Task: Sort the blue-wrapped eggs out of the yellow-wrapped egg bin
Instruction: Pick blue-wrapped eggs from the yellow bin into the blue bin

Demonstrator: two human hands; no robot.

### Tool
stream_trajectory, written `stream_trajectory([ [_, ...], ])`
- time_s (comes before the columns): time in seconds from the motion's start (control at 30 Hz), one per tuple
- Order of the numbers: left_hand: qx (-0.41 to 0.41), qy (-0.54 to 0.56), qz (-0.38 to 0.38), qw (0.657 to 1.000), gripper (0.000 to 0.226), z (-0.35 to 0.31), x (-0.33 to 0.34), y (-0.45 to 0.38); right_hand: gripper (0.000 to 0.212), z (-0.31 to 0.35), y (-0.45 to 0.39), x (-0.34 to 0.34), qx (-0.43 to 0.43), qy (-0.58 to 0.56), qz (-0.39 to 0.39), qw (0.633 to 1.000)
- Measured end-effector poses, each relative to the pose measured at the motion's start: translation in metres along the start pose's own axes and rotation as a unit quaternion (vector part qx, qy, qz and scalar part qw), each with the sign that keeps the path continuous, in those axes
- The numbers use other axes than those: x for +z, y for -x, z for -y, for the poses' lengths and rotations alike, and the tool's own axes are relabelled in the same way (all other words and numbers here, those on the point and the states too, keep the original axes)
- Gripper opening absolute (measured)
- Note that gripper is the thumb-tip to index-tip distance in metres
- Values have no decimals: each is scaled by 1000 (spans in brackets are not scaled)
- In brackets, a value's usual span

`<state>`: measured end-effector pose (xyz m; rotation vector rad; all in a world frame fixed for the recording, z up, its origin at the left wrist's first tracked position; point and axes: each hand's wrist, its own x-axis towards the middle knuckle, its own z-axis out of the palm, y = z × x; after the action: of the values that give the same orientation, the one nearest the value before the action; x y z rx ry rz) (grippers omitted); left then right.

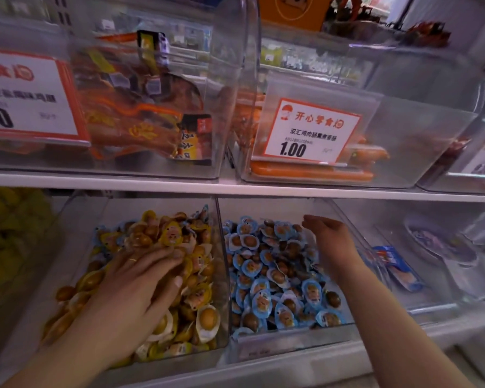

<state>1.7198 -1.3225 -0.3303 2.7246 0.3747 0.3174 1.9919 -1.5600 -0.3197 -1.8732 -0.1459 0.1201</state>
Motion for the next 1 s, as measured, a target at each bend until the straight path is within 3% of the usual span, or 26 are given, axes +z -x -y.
stream_trajectory([
  [0.13, 17, -20, -47, 999, 55, 7, -11, 14, 23, 16, 13, 13, -65, -72, -9, 995],
  [0.23, 29, -63, -115, 991, 41, 16, -30, 27, 28, 42, 47, 39, -173, -17, 7, 985],
  [0.37, 19, -84, -201, 976, 32, 42, -57, 49, 28, 77, 113, 89, -295, 44, 155, 942],
  [0.5, -82, 111, -285, 948, 30, 57, -62, 66, 31, 101, 138, 171, -348, 203, 328, 854],
  [0.63, -175, 344, -292, 875, 46, 62, -45, 64, 46, 113, 124, 256, -332, 379, 382, 774],
  [0.73, -227, 420, -287, 831, 48, 74, -45, 60, 50, 107, 110, 300, -311, 457, 420, 720],
  [0.87, -249, 397, -236, 851, 45, 84, -42, 58, 74, 86, 102, 335, -316, 575, 396, 643],
  [1.0, -221, 375, -196, 879, 43, 83, -39, 57, 60, 91, 95, 345, -285, 610, 464, 576],
])
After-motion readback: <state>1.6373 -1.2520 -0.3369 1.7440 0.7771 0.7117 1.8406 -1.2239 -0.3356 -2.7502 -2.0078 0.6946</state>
